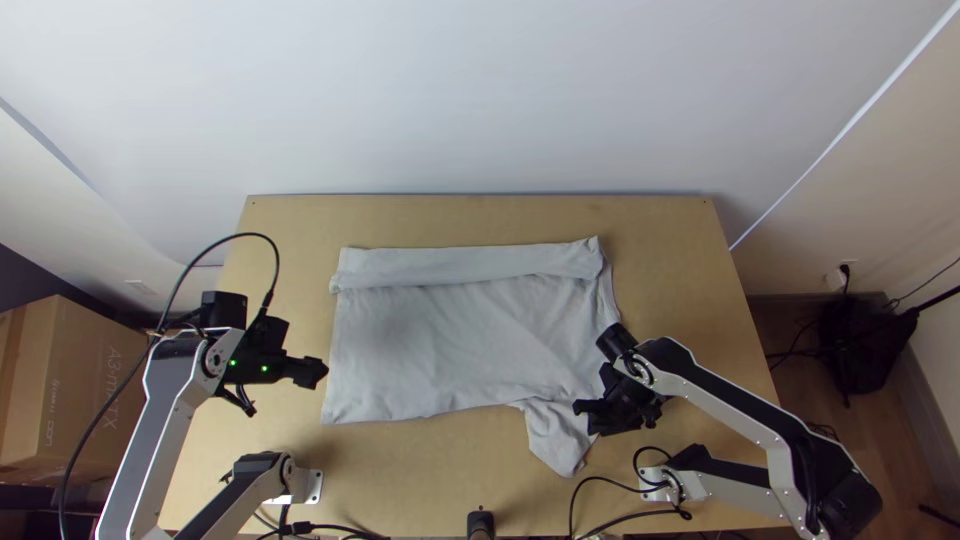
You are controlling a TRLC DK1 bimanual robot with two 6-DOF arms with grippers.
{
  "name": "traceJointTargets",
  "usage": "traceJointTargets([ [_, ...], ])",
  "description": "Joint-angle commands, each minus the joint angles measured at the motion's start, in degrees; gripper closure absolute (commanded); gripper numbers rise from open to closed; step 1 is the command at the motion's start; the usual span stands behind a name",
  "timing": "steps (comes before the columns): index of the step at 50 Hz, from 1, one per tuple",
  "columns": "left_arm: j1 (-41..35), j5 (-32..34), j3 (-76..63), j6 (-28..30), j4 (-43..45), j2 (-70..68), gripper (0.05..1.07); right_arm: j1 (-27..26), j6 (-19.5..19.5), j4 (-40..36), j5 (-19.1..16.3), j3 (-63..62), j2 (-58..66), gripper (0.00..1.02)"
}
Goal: Fold the t-shirt
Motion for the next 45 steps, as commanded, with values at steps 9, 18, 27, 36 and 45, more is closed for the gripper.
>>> traceJointTargets([
  [9, -0.1, -4.2, -7.1, 9.3, -1.1, 1.4, 0.11, 2.8, -0.6, 1.7, -0.1, -0.1, 1.5, 0.98],
  [18, -0.9, -8.7, -9.8, 10.4, -2.5, 6.5, 0.11, 2.9, -0.6, 2.4, -0.1, -0.2, 0.3, 1.00],
  [27, -7.0, -8.9, -9.9, 9.3, -7.4, 7.8, 0.11, 2.8, -0.6, 2.4, -0.1, -0.2, 0.0, 1.00],
  [36, -13.7, -9.0, -9.5, 6.4, -6.8, 9.4, 0.11, 2.7, -1.0, 2.5, 0.1, -0.3, 0.0, 1.00],
  [45, -15.3, -9.0, -9.7, 6.4, -5.8, 11.6, 0.11, 2.5, -1.2, 2.5, 0.2, -0.4, -0.9, 1.00],
])
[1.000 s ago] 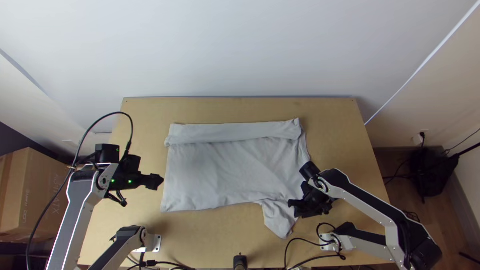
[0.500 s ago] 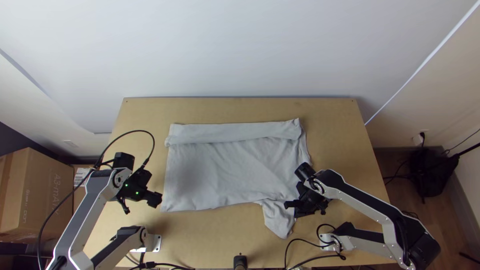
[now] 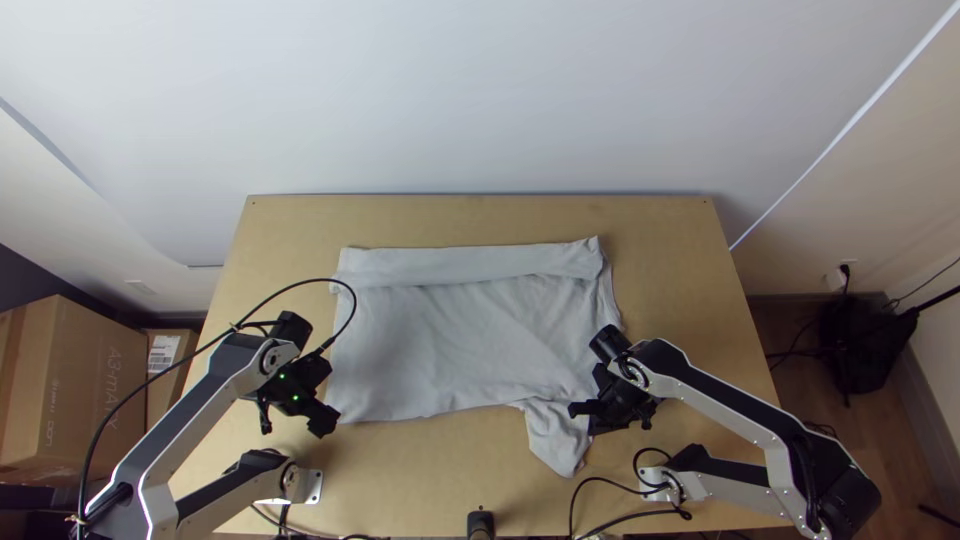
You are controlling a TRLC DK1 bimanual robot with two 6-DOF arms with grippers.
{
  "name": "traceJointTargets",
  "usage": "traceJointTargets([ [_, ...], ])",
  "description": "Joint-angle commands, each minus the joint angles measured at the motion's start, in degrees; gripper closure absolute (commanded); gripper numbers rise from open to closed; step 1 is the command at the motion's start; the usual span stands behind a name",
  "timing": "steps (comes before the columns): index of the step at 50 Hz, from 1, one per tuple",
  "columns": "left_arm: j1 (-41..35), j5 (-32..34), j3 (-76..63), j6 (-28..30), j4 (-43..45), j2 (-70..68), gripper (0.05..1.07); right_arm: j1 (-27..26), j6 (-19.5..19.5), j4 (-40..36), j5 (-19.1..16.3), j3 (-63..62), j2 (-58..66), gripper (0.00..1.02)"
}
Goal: Fold the t-shirt
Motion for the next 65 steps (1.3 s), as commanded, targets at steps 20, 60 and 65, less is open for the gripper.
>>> traceJointTargets([
  [20, -1.8, -1.0, -2.2, -0.7, 4.3, 8.3, 0.32, -0.6, -0.7, 0.2, 0.2, -0.2, -1.7, 1.00],
  [60, 6.2, 2.3, -0.6, 6.6, 11.9, 0.1, 1.05, -19.9, -14.4, -4.4, 1.9, 5.1, -1.4, 1.00],
  [65, 9.4, 2.4, 0.4, 8.1, 12.4, 0.6, 1.05, -24.4, -17.7, -6.0, 2.9, 7.5, -0.4, 1.00],
])
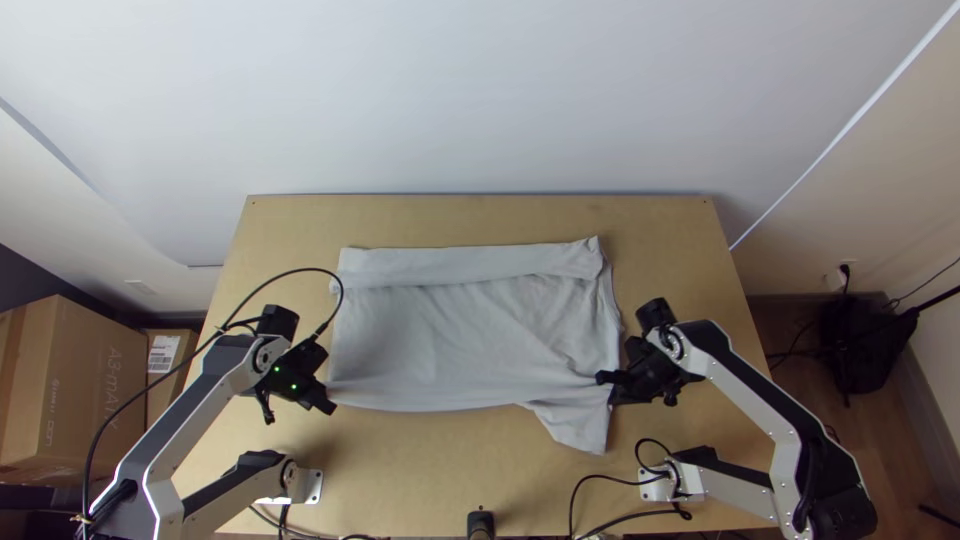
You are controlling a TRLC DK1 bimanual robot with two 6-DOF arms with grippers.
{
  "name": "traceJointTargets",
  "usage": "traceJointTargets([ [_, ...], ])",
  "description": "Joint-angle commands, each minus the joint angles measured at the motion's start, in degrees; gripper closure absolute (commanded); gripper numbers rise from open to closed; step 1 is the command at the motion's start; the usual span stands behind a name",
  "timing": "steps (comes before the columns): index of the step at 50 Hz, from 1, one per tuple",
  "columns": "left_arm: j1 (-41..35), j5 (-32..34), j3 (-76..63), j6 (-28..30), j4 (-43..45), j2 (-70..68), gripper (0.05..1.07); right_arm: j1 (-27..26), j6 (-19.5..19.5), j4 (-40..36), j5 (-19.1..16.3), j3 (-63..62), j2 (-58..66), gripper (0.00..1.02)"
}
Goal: Fold the t-shirt
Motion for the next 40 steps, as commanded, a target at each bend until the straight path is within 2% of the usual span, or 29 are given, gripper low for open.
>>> traceJointTargets([
  [1, 2.9, 0.6, 2.2, 2.7, 0.7, 0.4, 1.05, -4.2, -5.0, -2.2, 1.4, 3.3, 0.9, 1.00],
  [7, 4.4, 0.6, 3.3, 2.7, 2.2, 0.5, 1.05, -6.0, -6.7, -4.0, 1.6, 5.9, 1.4, 1.00],
  [25, 5.3, 0.8, 10.4, -3.8, 8.2, 2.8, 1.05, -2.2, -6.5, -6.1, 1.6, 14.9, 1.7, 1.00],
  [40, 5.9, 0.8, 16.9, -6.0, 10.7, 8.6, 1.05, -2.0, -6.8, -1.0, 1.6, 23.9, 6.5, 1.00],
])
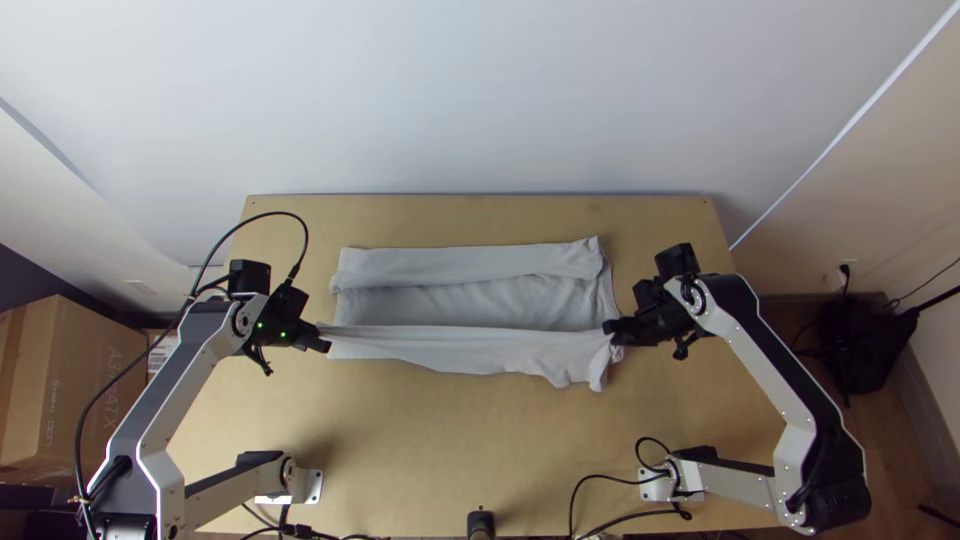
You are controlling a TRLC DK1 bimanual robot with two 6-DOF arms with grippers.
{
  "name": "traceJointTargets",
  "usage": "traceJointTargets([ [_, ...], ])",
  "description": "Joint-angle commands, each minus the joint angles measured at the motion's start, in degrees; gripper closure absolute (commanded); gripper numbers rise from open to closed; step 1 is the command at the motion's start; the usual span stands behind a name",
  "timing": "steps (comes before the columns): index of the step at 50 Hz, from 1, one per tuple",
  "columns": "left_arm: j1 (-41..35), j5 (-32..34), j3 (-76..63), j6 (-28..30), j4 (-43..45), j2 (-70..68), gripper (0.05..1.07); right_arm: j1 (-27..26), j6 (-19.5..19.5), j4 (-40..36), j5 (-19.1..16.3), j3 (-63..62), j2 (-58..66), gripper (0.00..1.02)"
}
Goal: Fold the t-shirt
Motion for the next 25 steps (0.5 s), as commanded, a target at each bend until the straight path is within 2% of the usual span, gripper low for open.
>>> traceJointTargets([
  [1, 0.5, 0.0, 3.7, -1.3, 0.6, 3.0, 1.05, 0.4, -0.7, 1.9, 0.6, 4.2, 3.0, 1.00],
  [25, 0.5, 0.0, 19.2, -4.2, 2.5, 16.7, 1.05, 1.4, 0.1, 7.5, 3.3, 19.9, 18.0, 1.00],
])
